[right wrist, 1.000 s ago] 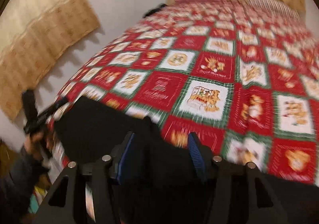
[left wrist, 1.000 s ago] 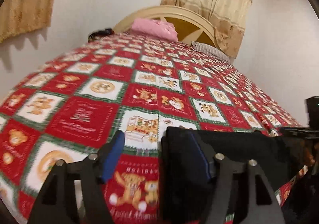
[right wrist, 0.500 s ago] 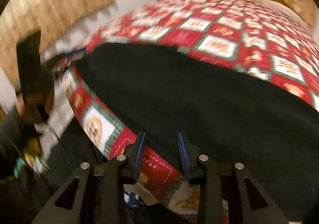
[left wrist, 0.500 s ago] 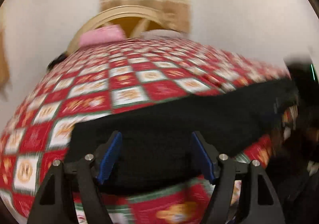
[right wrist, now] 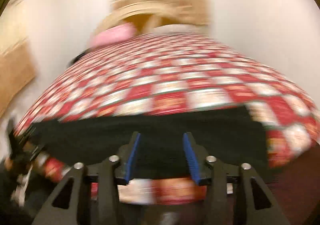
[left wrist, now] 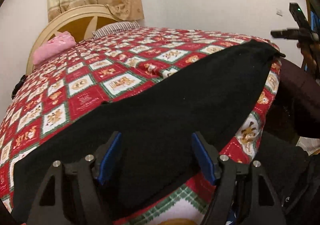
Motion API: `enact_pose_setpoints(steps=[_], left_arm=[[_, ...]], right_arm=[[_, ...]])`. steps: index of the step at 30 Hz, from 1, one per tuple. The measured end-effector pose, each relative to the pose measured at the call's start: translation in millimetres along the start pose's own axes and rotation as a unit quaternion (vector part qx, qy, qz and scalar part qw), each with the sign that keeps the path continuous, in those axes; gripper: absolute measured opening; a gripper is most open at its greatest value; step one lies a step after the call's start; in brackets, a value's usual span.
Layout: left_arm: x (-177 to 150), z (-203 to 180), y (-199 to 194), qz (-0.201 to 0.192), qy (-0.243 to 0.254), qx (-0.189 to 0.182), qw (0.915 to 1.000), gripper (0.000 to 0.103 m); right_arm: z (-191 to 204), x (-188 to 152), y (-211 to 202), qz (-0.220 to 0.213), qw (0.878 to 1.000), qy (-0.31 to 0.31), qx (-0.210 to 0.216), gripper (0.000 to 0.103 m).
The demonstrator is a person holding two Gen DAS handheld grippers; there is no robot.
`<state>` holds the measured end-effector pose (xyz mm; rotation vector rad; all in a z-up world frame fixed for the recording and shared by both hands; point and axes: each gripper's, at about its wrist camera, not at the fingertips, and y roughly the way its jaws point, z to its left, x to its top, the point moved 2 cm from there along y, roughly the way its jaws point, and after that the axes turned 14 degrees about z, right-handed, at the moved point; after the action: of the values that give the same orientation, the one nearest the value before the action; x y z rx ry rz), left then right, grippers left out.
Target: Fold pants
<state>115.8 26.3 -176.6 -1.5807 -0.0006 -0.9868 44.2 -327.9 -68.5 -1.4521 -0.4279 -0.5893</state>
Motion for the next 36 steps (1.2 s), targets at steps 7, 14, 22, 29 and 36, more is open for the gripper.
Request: enact_pose_setpoints(steps=[7, 14, 22, 29, 36], left_arm=[[-4, 6, 15, 0.021, -0.038, -0.028, 0.9987, 0.074], [-4, 9, 18, 0.021, -0.045, -0.035, 0.9982, 0.075], [-5, 11, 19, 0.015, -0.047, -0.038, 0.9981, 0.076], [-7, 11, 19, 0.012, -0.044, -0.037, 0.9983, 0.077], [-5, 5, 14, 0.011, -0.031, -0.031, 0.9990, 0.079]], right_arm=[[-140, 19, 38, 0.039, 0.987, 0.152, -0.028, 0.047], [-151, 21, 61, 0.065, 0.983, 0.165, 0.036, 0.021], [-128, 48, 28, 0.007, 0.994, 0.104, -0.037, 0.003], [-123, 81, 38, -0.006, 0.993, 0.083, -0.088, 0.002], [-132, 72, 91, 0.057, 0.989, 0.067, -0.115, 0.017]])
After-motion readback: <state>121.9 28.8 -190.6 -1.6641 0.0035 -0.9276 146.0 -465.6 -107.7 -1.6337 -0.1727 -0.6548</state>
